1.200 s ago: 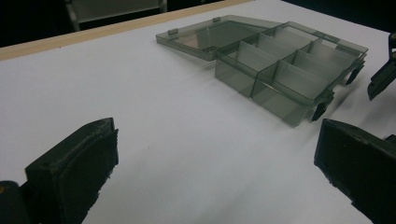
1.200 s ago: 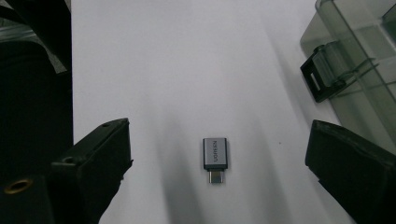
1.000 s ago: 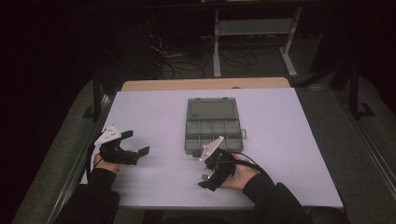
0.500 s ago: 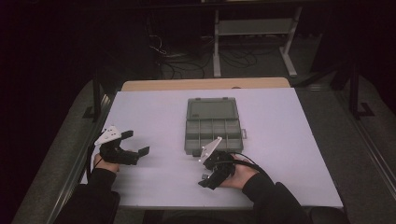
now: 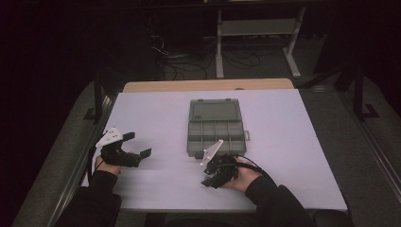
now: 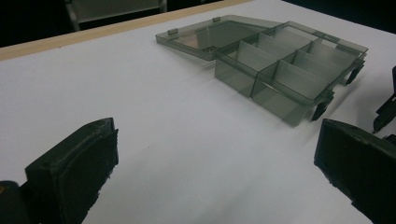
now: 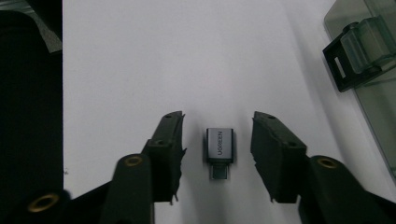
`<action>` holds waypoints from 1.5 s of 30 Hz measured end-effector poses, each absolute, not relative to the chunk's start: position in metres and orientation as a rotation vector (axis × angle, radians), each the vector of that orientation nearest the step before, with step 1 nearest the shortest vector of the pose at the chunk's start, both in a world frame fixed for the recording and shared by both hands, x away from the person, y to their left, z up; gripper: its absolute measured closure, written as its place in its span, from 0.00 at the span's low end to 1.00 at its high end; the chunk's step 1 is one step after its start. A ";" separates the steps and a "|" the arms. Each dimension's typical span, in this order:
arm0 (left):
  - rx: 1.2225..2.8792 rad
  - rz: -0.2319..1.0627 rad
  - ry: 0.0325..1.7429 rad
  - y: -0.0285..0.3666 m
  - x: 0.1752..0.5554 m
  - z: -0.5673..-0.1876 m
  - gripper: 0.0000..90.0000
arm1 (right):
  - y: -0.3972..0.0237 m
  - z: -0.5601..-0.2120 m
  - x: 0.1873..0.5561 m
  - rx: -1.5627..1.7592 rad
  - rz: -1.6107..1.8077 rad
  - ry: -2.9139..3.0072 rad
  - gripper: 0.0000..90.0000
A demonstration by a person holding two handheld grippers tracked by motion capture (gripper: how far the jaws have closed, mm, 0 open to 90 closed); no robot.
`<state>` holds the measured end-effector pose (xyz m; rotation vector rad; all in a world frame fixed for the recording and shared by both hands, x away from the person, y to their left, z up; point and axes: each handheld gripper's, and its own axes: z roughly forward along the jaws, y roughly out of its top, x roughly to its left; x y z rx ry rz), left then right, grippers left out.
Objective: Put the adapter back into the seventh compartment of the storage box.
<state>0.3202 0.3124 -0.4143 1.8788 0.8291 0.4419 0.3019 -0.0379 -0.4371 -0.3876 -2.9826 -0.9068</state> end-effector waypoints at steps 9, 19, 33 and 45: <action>1.879 0.441 0.830 0.313 0.320 -0.414 0.00 | -0.038 -0.438 0.303 -0.401 -0.893 -3.001 0.79; 1.879 0.441 0.829 0.312 0.320 -0.414 0.00 | -0.038 -0.437 0.303 -0.401 -0.885 -2.989 0.84; 1.878 0.441 0.831 0.312 0.320 -0.414 0.00 | -0.037 -0.433 0.304 -0.408 -0.866 -2.967 0.84; 1.878 0.441 0.835 0.313 0.320 -0.415 0.00 | -0.041 -0.416 0.305 -0.390 -0.928 -2.971 0.84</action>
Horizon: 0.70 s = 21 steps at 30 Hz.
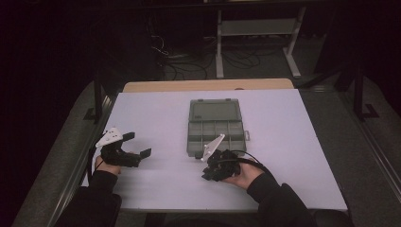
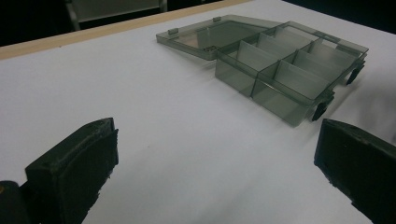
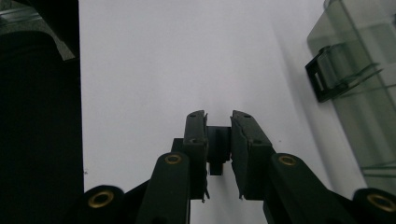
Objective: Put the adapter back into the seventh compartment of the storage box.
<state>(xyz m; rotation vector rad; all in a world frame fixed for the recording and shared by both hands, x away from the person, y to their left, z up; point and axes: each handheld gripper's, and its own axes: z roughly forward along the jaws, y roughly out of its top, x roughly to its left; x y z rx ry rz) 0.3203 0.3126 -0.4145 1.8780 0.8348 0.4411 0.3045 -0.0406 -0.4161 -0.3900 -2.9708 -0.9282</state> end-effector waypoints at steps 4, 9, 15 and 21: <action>1.876 0.444 0.838 0.313 0.320 -0.414 0.00 | -0.041 -0.411 0.305 -0.393 -0.940 -2.973 0.84; 1.877 0.442 0.839 0.313 0.320 -0.415 0.00 | -0.043 -0.406 0.306 -0.392 -0.958 -2.978 0.84; 1.875 0.444 0.842 0.313 0.320 -0.414 0.00 | -0.048 -0.396 0.310 -0.406 -1.005 -2.985 0.84; 1.875 0.444 0.843 0.313 0.320 -0.415 0.00 | -0.051 -0.392 0.312 -0.424 -1.021 -2.985 0.84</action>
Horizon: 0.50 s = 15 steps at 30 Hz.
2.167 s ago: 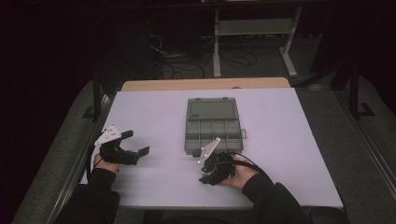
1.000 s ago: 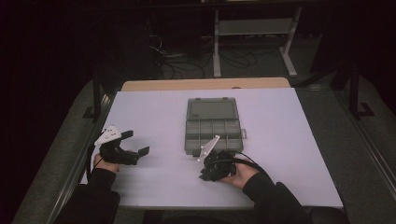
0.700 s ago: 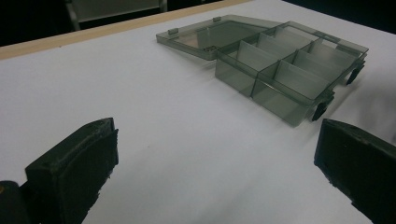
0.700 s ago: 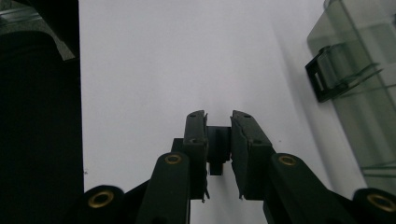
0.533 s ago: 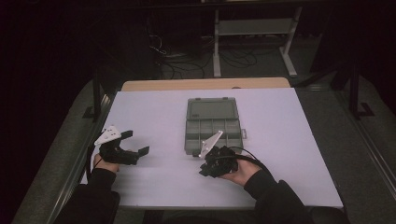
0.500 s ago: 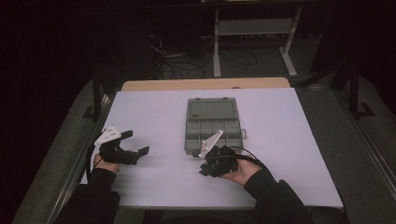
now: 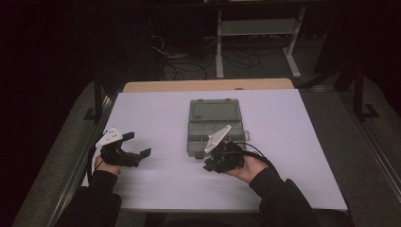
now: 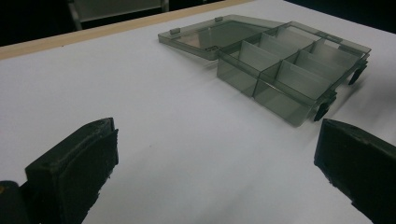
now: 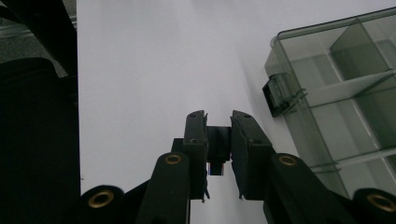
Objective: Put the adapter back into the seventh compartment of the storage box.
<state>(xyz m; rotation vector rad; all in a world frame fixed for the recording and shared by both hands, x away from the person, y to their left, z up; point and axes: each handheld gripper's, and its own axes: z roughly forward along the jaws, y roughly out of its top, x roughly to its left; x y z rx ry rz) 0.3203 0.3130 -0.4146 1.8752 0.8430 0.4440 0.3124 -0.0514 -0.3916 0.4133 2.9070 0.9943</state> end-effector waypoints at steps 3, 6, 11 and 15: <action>1.875 0.444 0.843 0.313 0.320 -0.415 0.00 | -0.055 -0.388 0.314 0.426 1.002 2.893 0.84; 1.875 0.442 0.843 0.313 0.320 -0.415 0.00 | -0.058 -0.385 0.315 0.441 1.012 2.880 0.84; 1.877 0.444 0.842 0.313 0.320 -0.415 0.00 | -0.064 -0.382 0.319 0.462 1.023 2.863 0.84; 1.878 0.442 0.841 0.313 0.320 -0.415 0.00 | -0.069 -0.379 0.322 0.473 1.036 2.846 0.84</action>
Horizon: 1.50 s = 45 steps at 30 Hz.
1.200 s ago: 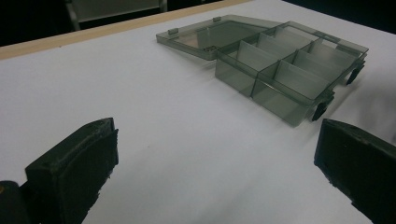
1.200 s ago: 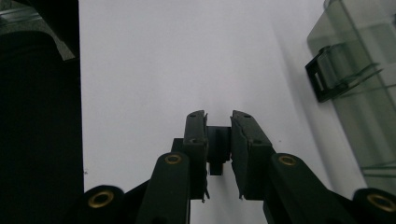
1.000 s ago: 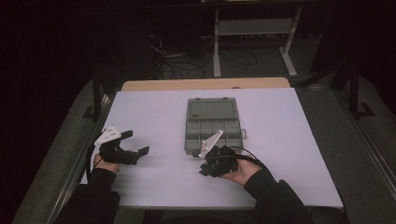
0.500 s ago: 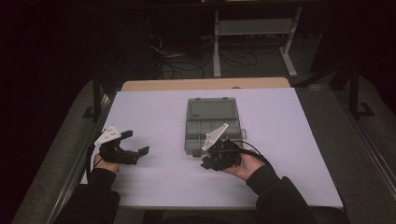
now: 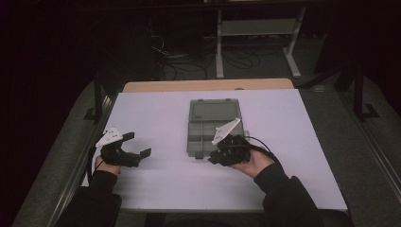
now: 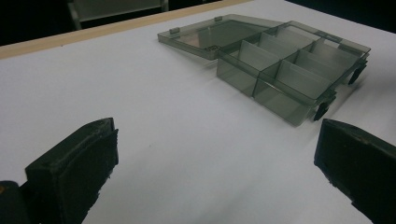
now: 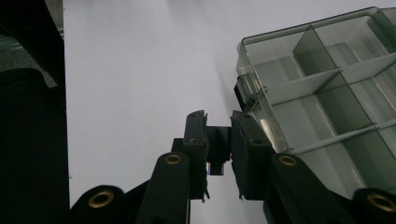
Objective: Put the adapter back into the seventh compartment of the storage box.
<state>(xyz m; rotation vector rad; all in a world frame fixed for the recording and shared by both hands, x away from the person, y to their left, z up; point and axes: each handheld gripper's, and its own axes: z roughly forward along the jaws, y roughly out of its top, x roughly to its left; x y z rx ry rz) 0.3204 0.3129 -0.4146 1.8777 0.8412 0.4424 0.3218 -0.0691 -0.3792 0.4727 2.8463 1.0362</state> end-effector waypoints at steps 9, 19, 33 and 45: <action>1.876 0.441 0.842 0.313 0.320 -0.415 0.00 | -0.073 -0.378 0.327 0.504 1.056 2.834 0.84; 1.876 0.442 0.841 0.313 0.320 -0.414 0.00 | -0.082 -0.373 0.334 0.541 1.067 2.804 0.84; 1.875 0.440 0.842 0.313 0.320 -0.415 0.00 | -0.091 -0.368 0.347 0.592 1.058 2.779 0.84; 1.878 0.435 0.839 0.313 0.321 -0.415 0.00 | -0.101 -0.370 0.360 0.655 1.087 2.745 0.84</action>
